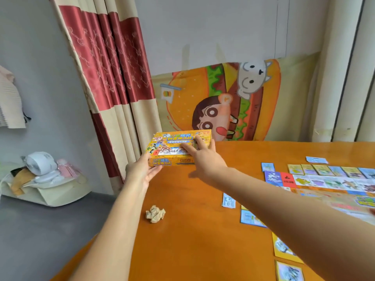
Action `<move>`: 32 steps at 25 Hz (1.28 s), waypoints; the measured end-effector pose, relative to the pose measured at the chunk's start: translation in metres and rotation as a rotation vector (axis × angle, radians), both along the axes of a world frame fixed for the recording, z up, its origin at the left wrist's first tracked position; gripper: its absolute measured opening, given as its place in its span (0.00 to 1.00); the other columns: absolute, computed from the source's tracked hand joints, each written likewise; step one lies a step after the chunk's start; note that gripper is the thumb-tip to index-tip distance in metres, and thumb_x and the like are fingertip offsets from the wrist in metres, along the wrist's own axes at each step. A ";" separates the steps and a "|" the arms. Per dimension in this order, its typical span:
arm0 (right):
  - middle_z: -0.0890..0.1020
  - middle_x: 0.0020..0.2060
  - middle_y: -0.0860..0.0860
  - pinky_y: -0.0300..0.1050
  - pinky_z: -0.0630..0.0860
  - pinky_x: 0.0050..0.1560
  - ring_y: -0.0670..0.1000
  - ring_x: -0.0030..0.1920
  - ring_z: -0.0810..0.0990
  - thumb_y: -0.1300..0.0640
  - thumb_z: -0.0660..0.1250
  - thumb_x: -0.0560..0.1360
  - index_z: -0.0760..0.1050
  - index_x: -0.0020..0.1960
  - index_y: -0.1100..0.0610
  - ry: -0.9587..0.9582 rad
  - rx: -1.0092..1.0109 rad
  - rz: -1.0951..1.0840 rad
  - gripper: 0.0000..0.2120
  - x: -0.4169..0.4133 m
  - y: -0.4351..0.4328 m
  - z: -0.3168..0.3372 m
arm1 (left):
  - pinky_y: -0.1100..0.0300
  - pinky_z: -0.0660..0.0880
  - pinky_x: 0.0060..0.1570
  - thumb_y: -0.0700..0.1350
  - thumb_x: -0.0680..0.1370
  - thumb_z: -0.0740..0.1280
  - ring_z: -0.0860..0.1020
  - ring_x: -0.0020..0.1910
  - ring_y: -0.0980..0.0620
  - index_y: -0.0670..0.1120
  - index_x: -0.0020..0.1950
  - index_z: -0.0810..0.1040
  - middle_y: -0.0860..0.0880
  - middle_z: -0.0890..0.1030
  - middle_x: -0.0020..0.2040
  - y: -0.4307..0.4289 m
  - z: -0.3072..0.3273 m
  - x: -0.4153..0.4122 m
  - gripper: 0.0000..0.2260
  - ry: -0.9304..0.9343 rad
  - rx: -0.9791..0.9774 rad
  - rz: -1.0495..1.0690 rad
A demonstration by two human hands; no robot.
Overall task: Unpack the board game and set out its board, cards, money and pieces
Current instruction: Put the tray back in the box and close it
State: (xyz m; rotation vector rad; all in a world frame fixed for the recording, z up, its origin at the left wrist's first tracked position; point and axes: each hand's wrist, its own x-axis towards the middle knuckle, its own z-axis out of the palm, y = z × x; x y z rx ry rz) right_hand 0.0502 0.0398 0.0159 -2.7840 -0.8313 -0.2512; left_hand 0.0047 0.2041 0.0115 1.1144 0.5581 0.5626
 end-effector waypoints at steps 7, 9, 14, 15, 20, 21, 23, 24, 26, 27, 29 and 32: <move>0.72 0.65 0.54 0.52 0.75 0.52 0.63 0.65 0.68 0.66 0.56 0.78 0.59 0.73 0.51 -0.090 -0.198 -0.159 0.26 0.097 -0.002 -0.061 | 0.62 0.77 0.49 0.46 0.80 0.64 0.81 0.46 0.51 0.44 0.57 0.77 0.46 0.83 0.48 0.034 -0.070 0.028 0.09 0.184 0.573 -0.215; 0.71 0.66 0.56 0.53 0.74 0.55 0.63 0.66 0.67 0.65 0.56 0.79 0.58 0.74 0.51 -0.011 -0.217 -0.201 0.25 0.117 -0.002 -0.076 | 0.67 0.72 0.51 0.50 0.78 0.66 0.79 0.50 0.58 0.50 0.55 0.80 0.55 0.83 0.48 0.047 -0.092 0.021 0.09 0.295 0.799 -0.298; 0.54 0.75 0.54 0.60 0.60 0.71 0.64 0.74 0.53 0.53 0.54 0.83 0.48 0.78 0.47 0.126 -0.465 -0.085 0.26 0.163 0.016 -0.096 | 0.63 0.55 0.68 0.65 0.67 0.70 0.61 0.67 0.69 0.60 0.62 0.76 0.65 0.69 0.67 0.083 -0.098 0.011 0.25 0.395 0.884 -0.952; 0.53 0.75 0.55 0.61 0.61 0.70 0.65 0.74 0.52 0.56 0.54 0.83 0.46 0.78 0.47 0.154 -0.434 -0.128 0.27 0.171 0.021 -0.098 | 0.61 0.51 0.69 0.66 0.65 0.72 0.56 0.69 0.69 0.63 0.63 0.75 0.66 0.64 0.70 0.091 -0.096 0.008 0.28 0.433 0.867 -1.061; 0.52 0.74 0.59 0.57 0.72 0.59 0.65 0.74 0.49 0.72 0.54 0.77 0.55 0.75 0.52 0.129 -0.029 -0.340 0.30 0.187 0.045 -0.110 | 0.52 0.45 0.74 0.53 0.68 0.76 0.48 0.74 0.66 0.64 0.55 0.79 0.68 0.58 0.73 0.101 -0.100 0.008 0.17 0.505 1.008 -1.096; 0.53 0.74 0.60 0.55 0.73 0.55 0.65 0.74 0.51 0.72 0.54 0.77 0.57 0.74 0.53 0.092 0.016 -0.357 0.29 0.190 0.048 -0.113 | 0.51 0.44 0.74 0.53 0.67 0.76 0.47 0.74 0.66 0.63 0.53 0.80 0.69 0.57 0.72 0.099 -0.102 0.010 0.16 0.502 1.047 -1.066; 0.57 0.72 0.58 0.52 0.73 0.47 0.65 0.71 0.56 0.70 0.53 0.78 0.60 0.73 0.52 0.057 0.052 -0.356 0.26 0.200 0.053 -0.116 | 0.52 0.45 0.74 0.56 0.68 0.74 0.48 0.73 0.67 0.61 0.53 0.80 0.69 0.58 0.72 0.099 -0.106 0.010 0.14 0.483 1.024 -1.032; 0.58 0.72 0.56 0.51 0.72 0.46 0.64 0.69 0.59 0.69 0.52 0.79 0.61 0.73 0.50 0.054 0.043 -0.351 0.26 0.205 0.056 -0.118 | 0.52 0.45 0.74 0.58 0.68 0.72 0.49 0.73 0.68 0.61 0.54 0.80 0.69 0.59 0.71 0.100 -0.105 0.009 0.15 0.469 0.994 -1.026; 0.60 0.72 0.55 0.51 0.73 0.48 0.63 0.66 0.64 0.66 0.50 0.80 0.58 0.75 0.48 0.050 0.023 -0.345 0.27 0.214 0.061 -0.119 | 0.54 0.47 0.73 0.61 0.69 0.68 0.51 0.73 0.67 0.61 0.55 0.80 0.68 0.61 0.71 0.099 -0.104 0.007 0.16 0.435 0.947 -1.004; 0.61 0.72 0.54 0.51 0.73 0.49 0.62 0.66 0.65 0.66 0.50 0.80 0.57 0.76 0.47 0.039 0.012 -0.348 0.27 0.218 0.063 -0.120 | 0.54 0.48 0.73 0.61 0.69 0.68 0.54 0.72 0.67 0.61 0.54 0.80 0.68 0.64 0.70 0.098 -0.105 0.007 0.15 0.423 0.920 -0.962; 0.61 0.71 0.54 0.50 0.73 0.48 0.61 0.66 0.65 0.65 0.50 0.80 0.55 0.76 0.47 0.015 0.006 -0.351 0.27 0.224 0.069 -0.123 | 0.53 0.54 0.73 0.61 0.68 0.68 0.63 0.68 0.68 0.60 0.51 0.82 0.68 0.71 0.65 0.097 -0.108 0.010 0.14 0.397 0.860 -0.815; 0.59 0.73 0.54 0.50 0.73 0.49 0.61 0.68 0.64 0.64 0.50 0.81 0.53 0.77 0.47 0.019 -0.001 -0.361 0.27 0.228 0.075 -0.125 | 0.49 0.61 0.71 0.62 0.68 0.68 0.71 0.62 0.67 0.60 0.48 0.83 0.69 0.77 0.58 0.096 -0.117 0.016 0.13 0.378 0.862 -0.660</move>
